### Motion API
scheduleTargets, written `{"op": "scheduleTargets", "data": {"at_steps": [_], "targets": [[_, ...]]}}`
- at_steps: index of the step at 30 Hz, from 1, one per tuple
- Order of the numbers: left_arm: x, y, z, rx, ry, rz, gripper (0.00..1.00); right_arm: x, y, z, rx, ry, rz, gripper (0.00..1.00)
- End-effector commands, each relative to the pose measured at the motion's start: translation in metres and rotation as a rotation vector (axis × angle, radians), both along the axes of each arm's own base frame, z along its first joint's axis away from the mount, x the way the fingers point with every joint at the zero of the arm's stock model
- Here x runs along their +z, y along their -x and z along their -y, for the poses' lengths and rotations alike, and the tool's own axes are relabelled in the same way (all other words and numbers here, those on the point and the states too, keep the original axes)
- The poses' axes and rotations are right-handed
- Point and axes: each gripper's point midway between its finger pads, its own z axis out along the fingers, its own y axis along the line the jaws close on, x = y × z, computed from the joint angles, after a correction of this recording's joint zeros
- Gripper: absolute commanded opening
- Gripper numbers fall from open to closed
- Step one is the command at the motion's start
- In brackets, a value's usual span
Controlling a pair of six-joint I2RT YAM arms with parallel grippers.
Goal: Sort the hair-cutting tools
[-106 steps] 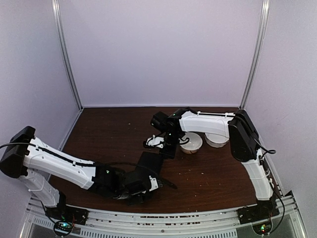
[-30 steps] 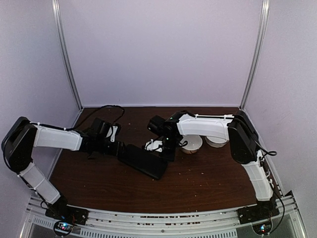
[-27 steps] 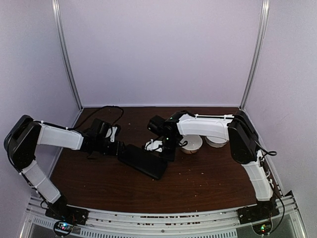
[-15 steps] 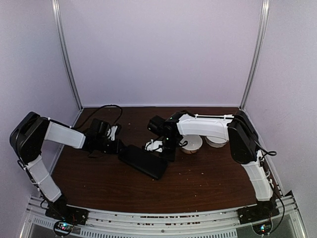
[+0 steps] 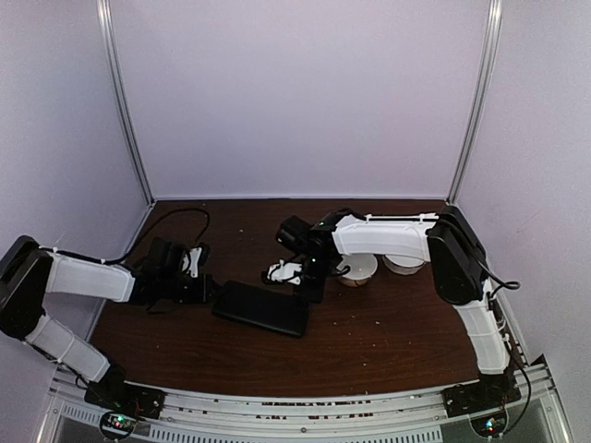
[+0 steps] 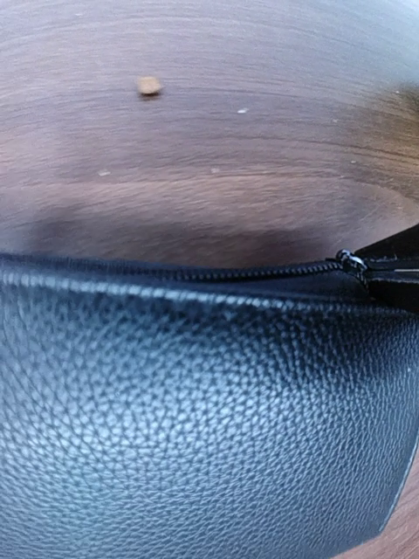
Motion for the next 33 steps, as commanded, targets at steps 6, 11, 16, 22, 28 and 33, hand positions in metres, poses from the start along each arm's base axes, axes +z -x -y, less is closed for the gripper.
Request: {"op": "scheduleTargets", "data": {"at_steps": [6, 11, 16, 22, 28, 33], "targets": [[-0.007, 0.022, -0.071, 0.290, -0.145, 0.031, 0.00, -0.012, -0.006, 0.038, -0.074, 0.058, -0.032, 0.00], [-0.014, 0.029, -0.066, 0.248, -0.130, 0.020, 0.00, -0.010, 0.006, 0.048, 0.090, 0.100, -0.032, 0.00], [-0.005, 0.018, -0.029, 0.064, -0.057, 0.054, 0.00, 0.002, 0.073, 0.046, 0.440, 0.115, -0.110, 0.00], [-0.010, -0.012, -0.026, 0.009, -0.214, 0.040, 0.00, -0.012, 0.147, 0.045, 0.655, 0.213, -0.123, 0.00], [-0.017, -0.011, -0.040, 0.108, -0.249, -0.022, 0.00, -0.022, 0.151, 0.054, 0.539, 0.206, -0.128, 0.00], [-0.018, 0.015, -0.047, 0.156, -0.171, -0.052, 0.00, -0.019, 0.122, 0.051, 0.333, 0.150, -0.150, 0.00]]}}
